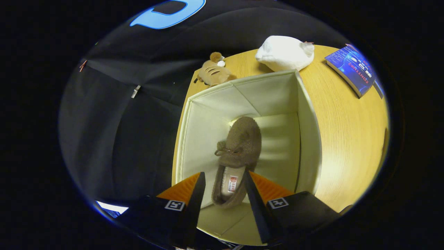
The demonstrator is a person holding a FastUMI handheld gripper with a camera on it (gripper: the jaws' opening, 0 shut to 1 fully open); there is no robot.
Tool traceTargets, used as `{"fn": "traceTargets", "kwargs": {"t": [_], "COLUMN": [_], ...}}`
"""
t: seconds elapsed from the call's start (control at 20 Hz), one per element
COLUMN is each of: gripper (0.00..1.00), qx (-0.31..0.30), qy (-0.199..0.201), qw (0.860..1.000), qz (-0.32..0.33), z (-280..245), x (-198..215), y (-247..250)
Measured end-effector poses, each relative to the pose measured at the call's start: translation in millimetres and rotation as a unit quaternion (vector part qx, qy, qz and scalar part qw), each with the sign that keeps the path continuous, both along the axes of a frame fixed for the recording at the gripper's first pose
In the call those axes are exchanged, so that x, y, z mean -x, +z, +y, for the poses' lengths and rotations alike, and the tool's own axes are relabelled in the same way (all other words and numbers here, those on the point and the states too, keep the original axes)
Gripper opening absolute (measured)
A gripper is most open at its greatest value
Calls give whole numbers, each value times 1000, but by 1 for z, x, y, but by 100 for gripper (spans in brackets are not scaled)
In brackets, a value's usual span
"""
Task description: Open the storage box then place both shoes into the box .Put the left shoe in first, then the right shoe, with the right side of both shoes facing outward in a uniform manner.
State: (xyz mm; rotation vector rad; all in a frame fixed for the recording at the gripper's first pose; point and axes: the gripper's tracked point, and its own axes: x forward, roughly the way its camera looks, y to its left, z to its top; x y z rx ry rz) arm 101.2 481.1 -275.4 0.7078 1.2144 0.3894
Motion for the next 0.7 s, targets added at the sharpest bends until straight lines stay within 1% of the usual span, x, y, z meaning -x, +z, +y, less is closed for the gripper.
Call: {"fn": "traceTargets", "kwargs": {"t": [0.05,0.2,0.4,0.7], "gripper": [78,78,78,78], "qx": [1,-4,-11,-28], "qy": [-1,0,-1,-21], "qw": [1000,1000,999,995], "qz": [-2,-10,-45,-89], "z": [-1,-6,-28,-97], "x": [0,1,4,21], "y": [1,11,44,96]}}
